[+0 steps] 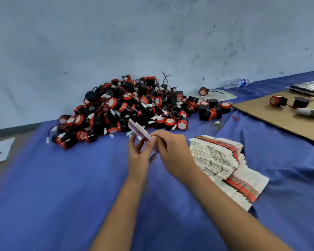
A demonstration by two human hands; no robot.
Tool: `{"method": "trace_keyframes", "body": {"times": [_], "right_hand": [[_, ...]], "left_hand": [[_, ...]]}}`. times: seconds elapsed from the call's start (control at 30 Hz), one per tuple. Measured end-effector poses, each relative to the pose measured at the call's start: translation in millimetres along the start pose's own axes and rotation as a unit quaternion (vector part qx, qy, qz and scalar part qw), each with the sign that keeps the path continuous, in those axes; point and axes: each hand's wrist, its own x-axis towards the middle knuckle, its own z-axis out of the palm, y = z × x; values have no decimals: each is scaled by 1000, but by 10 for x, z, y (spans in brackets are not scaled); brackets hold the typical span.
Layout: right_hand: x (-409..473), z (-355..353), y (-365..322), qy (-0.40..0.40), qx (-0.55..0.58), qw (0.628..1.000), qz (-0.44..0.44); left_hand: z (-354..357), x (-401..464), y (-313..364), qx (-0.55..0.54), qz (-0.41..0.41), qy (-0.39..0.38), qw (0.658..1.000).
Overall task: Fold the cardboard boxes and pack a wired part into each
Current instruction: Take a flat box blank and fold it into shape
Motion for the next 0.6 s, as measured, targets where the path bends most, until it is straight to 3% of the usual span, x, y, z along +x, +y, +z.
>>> {"method": "trace_keyframes", "body": {"times": [0.17,0.3,0.6], "right_hand": [[-74,819,-164,-40,49,997,-46],[-209,1229,-182,-65,23,992,-109],[-323,1325,-44,38,52,998,-4]], "left_hand": [[-920,-57,-73,89,45,99,990],[-1182,-106,-173,134,93,126,979],[-1131,-75,-204,251,119,94,956]]}}
